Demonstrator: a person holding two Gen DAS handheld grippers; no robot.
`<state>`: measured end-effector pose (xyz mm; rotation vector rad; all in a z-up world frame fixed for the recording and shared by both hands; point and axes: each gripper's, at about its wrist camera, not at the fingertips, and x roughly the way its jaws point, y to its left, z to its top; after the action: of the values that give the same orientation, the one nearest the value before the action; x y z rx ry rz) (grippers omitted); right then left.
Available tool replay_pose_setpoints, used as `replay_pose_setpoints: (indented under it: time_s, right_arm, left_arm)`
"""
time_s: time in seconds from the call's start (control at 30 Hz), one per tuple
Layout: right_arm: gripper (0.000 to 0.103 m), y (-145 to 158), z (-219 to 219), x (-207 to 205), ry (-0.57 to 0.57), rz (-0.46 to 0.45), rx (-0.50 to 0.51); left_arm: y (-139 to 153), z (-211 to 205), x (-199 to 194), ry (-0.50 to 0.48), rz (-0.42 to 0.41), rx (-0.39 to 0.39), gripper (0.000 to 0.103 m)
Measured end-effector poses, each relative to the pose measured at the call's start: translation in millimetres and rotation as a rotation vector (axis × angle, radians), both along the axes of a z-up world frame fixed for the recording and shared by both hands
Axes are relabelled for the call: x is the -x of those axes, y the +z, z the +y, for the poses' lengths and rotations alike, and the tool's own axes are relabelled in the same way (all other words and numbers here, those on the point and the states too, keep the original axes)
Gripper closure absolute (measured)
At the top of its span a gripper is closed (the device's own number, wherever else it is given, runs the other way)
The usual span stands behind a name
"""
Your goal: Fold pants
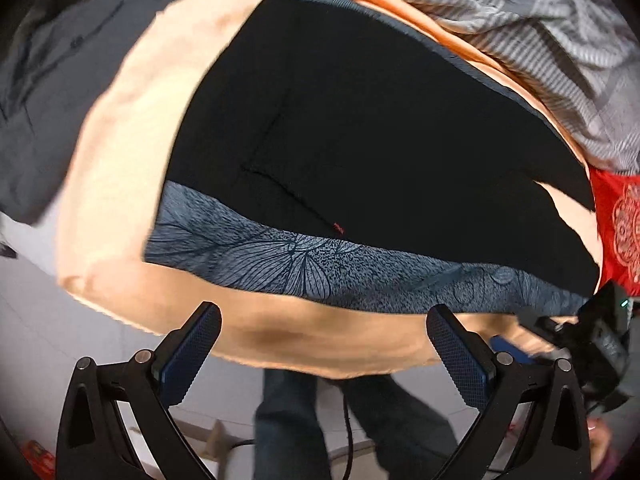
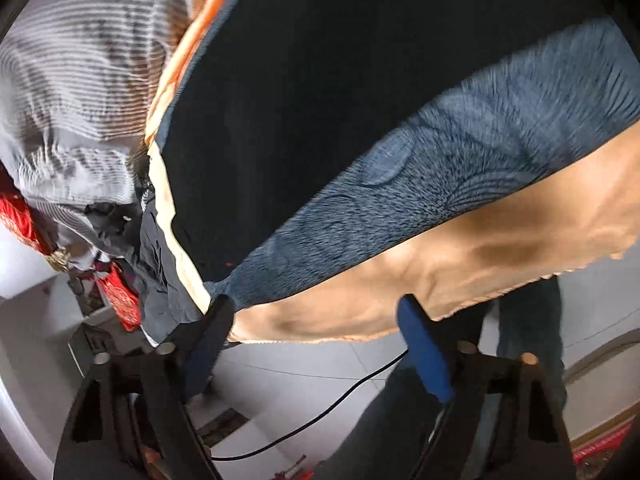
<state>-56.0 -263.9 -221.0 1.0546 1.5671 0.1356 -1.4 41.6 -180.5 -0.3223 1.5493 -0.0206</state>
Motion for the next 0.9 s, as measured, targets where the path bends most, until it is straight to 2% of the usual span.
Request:
replay_pose_setpoints:
  time_s: [0.17,0.27,0.37,0.4,0.5,0.53,0.63,0.73,0.9]
  right_arm:
    - [0.021,-35.6,-4.8,3.2,-0.073,-0.049,-0.058]
    - [0.021,-49.0,-12.1,-0.2,-0.139,-0.09,-0.098]
    - [0.029,-54.6,-15.5,-1.1,-0.205,-0.13,-0.164]
    - [0.039,-56.1,-14.5,-2.5,-0.219,-0.131,-0.188]
    - [0.085,-57.0,-6.3,-11.2,-0.232,-0.104,-0.242]
    - [0.089,-54.7,-5.4,-12.7,-0.24,-0.1,-0.252]
    - [0.09,-42.1,-8.1,-16.2,-0.269,-0.113,-0.296]
    - [0.09,-26.6,-9.7,-22.6,-0.245,-0.135,-0.297]
    - [0.09,-12.9,-10.7,-33.0,-0.231,-0.147,-0.306]
  left_arm:
    - [-32.1,3.8,3.0,0.032,0.014,0.042,0.0]
    - [-42.0,9.2,7.8,0.069,0.018,0.056,0.0]
    - [-44.8,10.4,12.7,0.082,0.014,0.085,0.0]
    - [-46.4,10.0,13.1,0.082,0.016,0.095,0.0]
    - [-51.5,11.3,13.5,0.1,0.017,0.117,0.0]
    - [-52.0,11.7,13.8,0.112,0.014,0.132,0.0]
    - [-48.3,15.8,14.7,0.17,-0.013,0.187,0.0]
    - [-45.3,24.3,11.6,0.238,-0.042,0.241,0.0]
    - [-55.0,43.6,5.3,0.326,-0.039,0.289,0.0]
